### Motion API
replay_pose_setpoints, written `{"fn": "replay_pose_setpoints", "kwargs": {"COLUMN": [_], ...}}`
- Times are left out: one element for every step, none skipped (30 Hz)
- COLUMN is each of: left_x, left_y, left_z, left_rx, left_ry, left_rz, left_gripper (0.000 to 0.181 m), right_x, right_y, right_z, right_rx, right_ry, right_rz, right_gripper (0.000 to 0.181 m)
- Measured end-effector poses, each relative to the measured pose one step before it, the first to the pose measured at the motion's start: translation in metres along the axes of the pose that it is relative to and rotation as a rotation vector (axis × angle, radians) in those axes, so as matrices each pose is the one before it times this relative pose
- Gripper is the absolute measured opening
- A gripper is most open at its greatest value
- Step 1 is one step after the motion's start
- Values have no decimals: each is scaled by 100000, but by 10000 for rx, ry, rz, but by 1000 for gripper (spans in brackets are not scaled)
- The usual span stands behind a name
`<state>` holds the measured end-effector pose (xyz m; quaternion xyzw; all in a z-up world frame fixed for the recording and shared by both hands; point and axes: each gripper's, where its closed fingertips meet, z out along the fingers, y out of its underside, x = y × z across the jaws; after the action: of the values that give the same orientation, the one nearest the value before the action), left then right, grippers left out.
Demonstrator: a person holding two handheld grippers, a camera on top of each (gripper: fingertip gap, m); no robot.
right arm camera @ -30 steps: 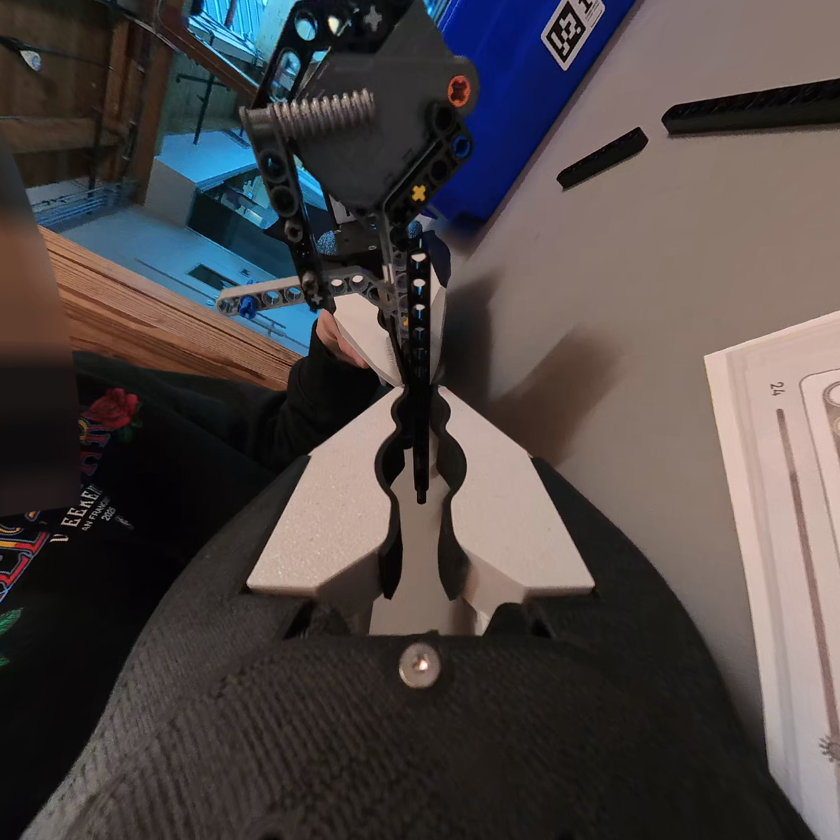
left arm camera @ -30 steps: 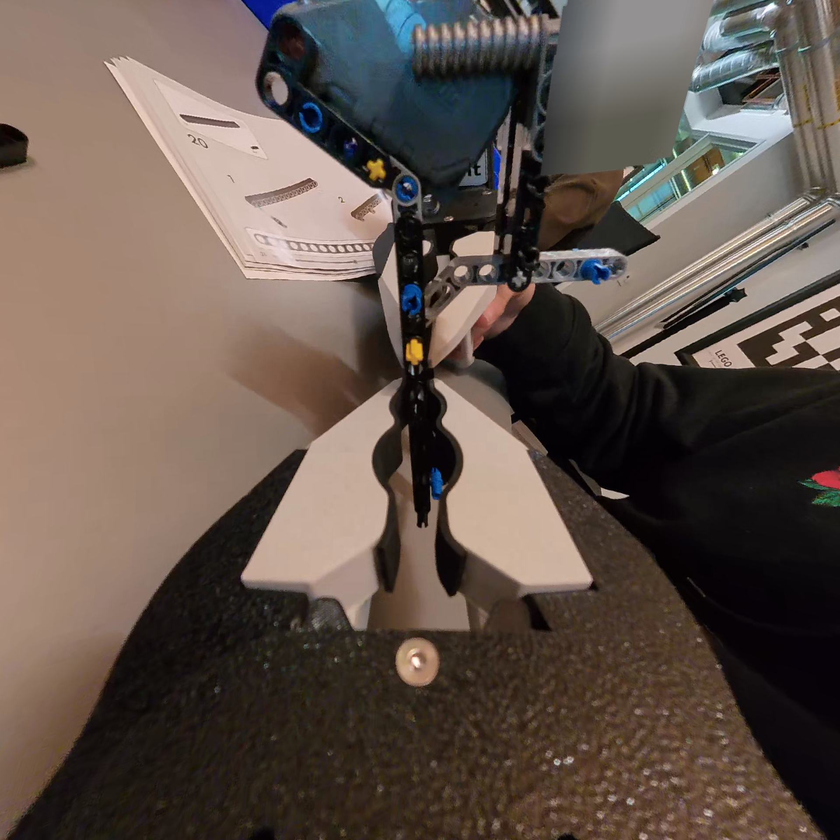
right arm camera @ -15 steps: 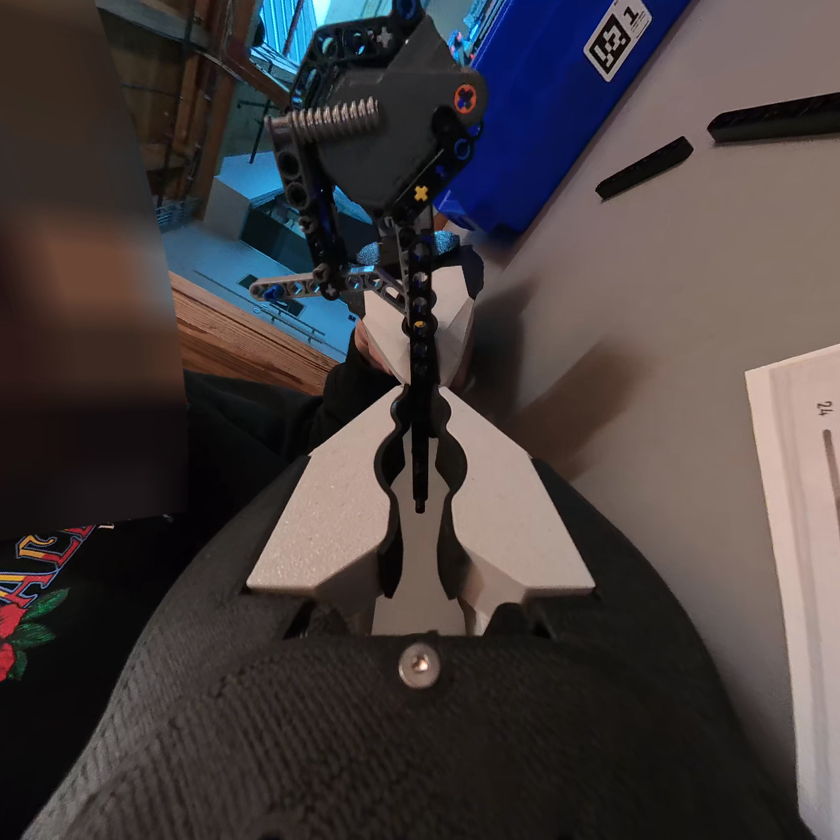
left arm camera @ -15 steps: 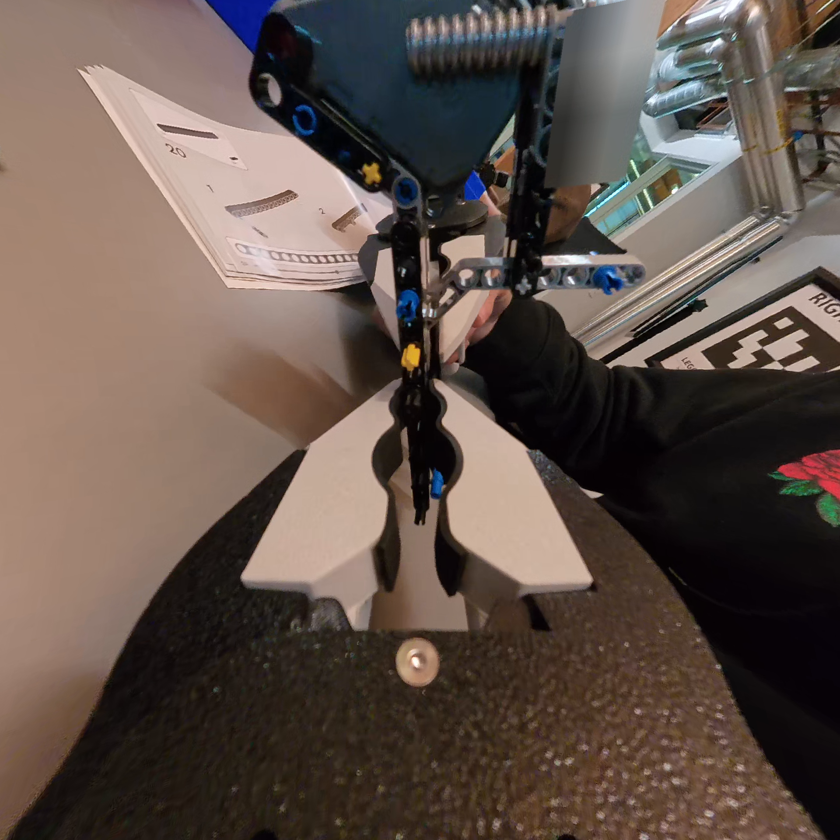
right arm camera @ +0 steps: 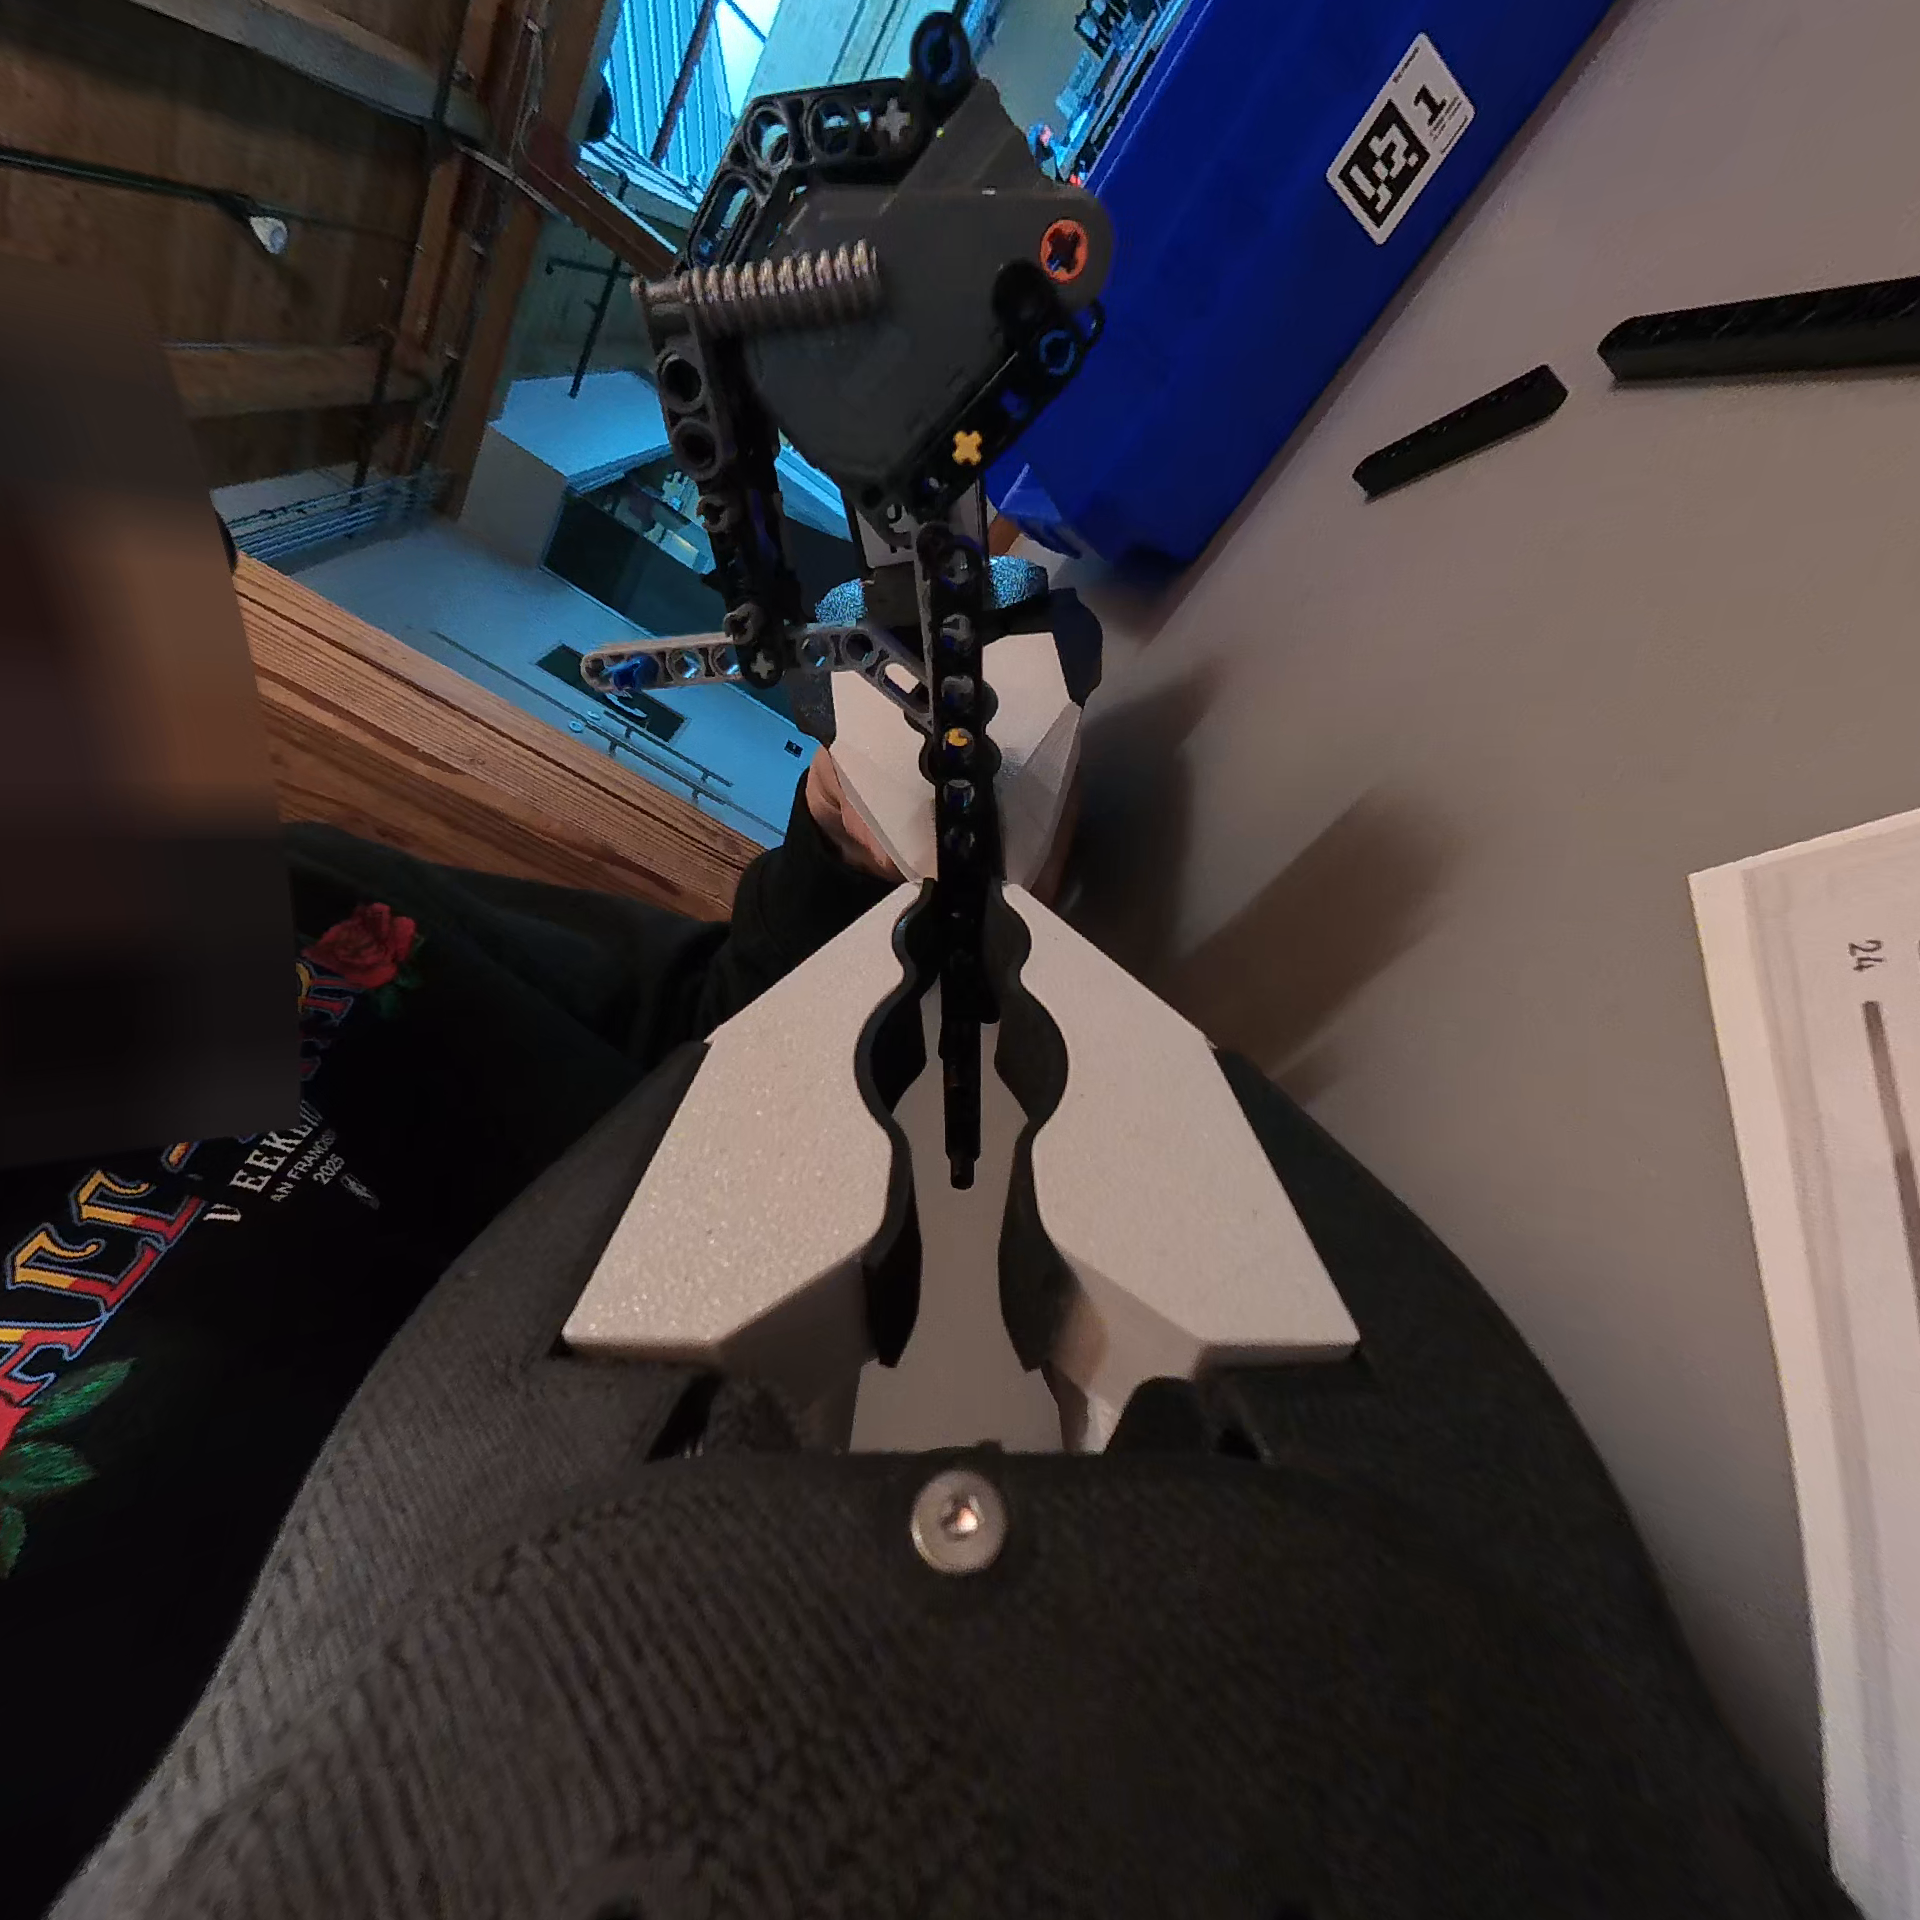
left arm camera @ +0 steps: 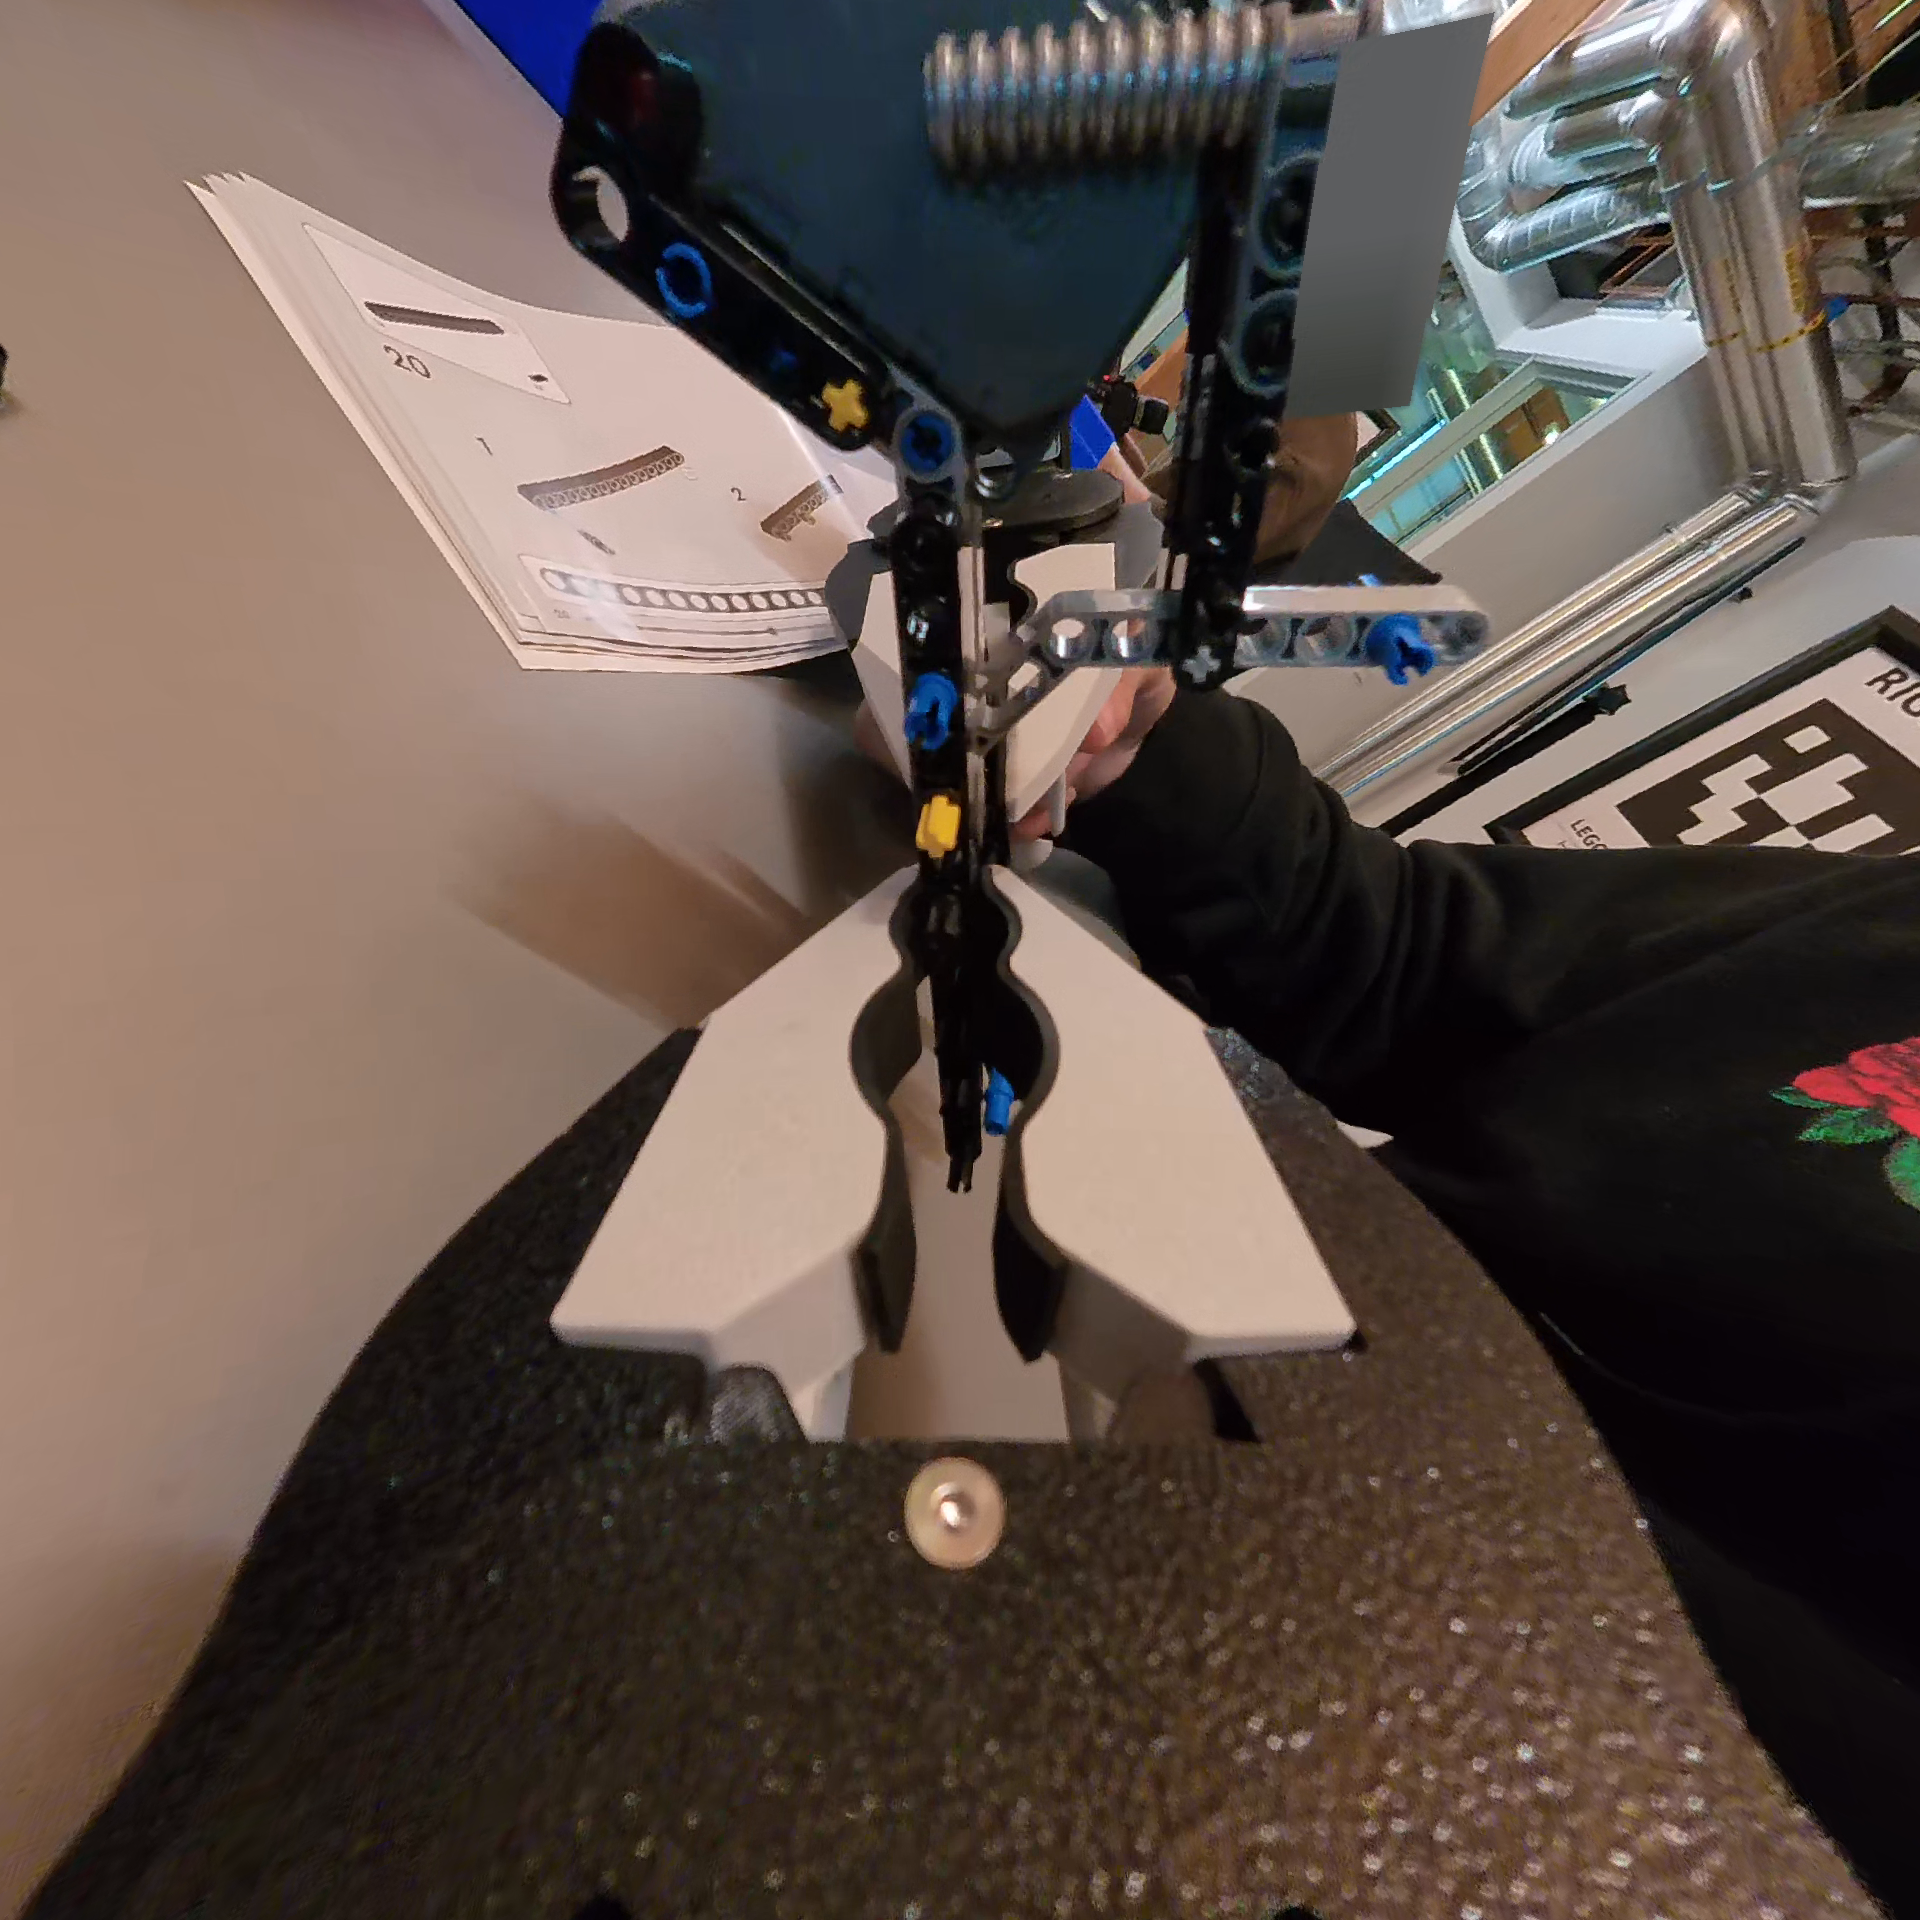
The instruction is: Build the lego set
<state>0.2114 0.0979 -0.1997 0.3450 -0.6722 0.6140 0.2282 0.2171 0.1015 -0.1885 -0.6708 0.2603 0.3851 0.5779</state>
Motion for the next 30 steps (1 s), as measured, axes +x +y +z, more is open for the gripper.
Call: {"fn": "replay_pose_setpoints", "kwargs": {"left_x": [-12, 35, 57, 5, -21, -50, -52, -17, 12, -62, -175, -67, 22, 48, 58, 103, -43, -68, 150, 375, 127, -51, 26, 92, -207, -195, 96, 36, -51, 8], "left_y": [6, 13, 24, 59, 65, 107, 137, 122, 133, 109, 132, 145, 210, 51, -229, -236, 14, -15, -120, -152, -139, -149, -68, -87, -163, -85, -94, -146, -118, -2], "left_z": [-3, 7, 5, 6, -5, -29, -31, -51, -21, -17, 0, 24, 108, 127, 58, -13, 12, 29, 28, 43, 108, 119, 63, -7, -39, -71, -79, -101, -54, 5], "left_rx": [-4, -11, -17, -49, -69, -90, -108, -92, -98, -80, -99, -106, -141, -40, 174, 167, -8, 9, 105, 128, 108, 87, 38, 54, 101, 63, 79, 111, 78, -2], "left_ry": [-7, 37, 35, -39, -69, -83, -80, -59, -32, -64, -145, -73, -9, -14, 41, 181, 82, -48, 69, 303, 164, -17, 9, 64, -112, -74, 116, 14, -75, -5], "left_rz": [3, -12, 13, 69, 101, 91, 92, 86, 78, 36, 26, 35, 13, 21, -55, -142, -152, -13, 22, -68, -123, -38, 10, 28, -46, -94, -54, 26, 62, 12], "left_gripper": [5, 5, 5, 5, 5, 5, 5, 5, 5, 5, 5, 5, 5, 5, 5, 4, 4, 5, 4, 4, 4, 4, 4, 4, 4, 5, 4, 4, 5, 5], "right_x": [0, -45, -69, 14, 38, 67, 52, 30, 9, 115, 297, 148, 66, 6, -67, -127, 53, 89, -199, -441, -139, 96, -47, -148, 302, 307, -143, -43, 101, 7], "right_y": [21, 24, 11, 47, 68, 100, 162, 117, 142, 64, 22, 74, 114, -261, -227, -127, 48, -38, -99, -75, -151, -217, -70, -49, -206, -111, -38, -9, -1, -4], "right_z": [7, 5, 2, 8, 28, 52, 75, 75, 60, 59, 66, 89, 36, -77, -115, -54, 1, -11, -73, -120, -123, -130, -65, -17, 10, 50, 40, 33, 15, -28], "right_rx": [-11, -17, -6, -27, -54, -77, -115, -82, -97, -41, -12, -45, -86, 178, 155, 73, -51, 30, 72, 44, 76, 139, 36, 16, 126, 103, 76, 50, 42, 48], "right_ry": [15, -8, -22, 28, 7, 30, 46, 60, 21, 96, 238, 135, 89, 14, -82, -143, -28, 53, -132, -353, -178, -22, -117, -176, 187, 313, 55, 95, 171, 66], "right_rz": [-29, -40, -37, -28, 31, 34, -15, -63, -30, -27, -37, -68, -131, -10, 63, 85, 104, 16, -14, 48, 133, 152, 131, 108, 21, -190, -291, -240, -171, -111], "right_gripper": [5, 5, 5, 5, 5, 5, 5, 5, 5, 5, 5, 5, 5, 5, 5, 5, 5, 5, 5, 5, 5, 5, 5, 5, 5, 5, 5, 5, 5, 5]}}
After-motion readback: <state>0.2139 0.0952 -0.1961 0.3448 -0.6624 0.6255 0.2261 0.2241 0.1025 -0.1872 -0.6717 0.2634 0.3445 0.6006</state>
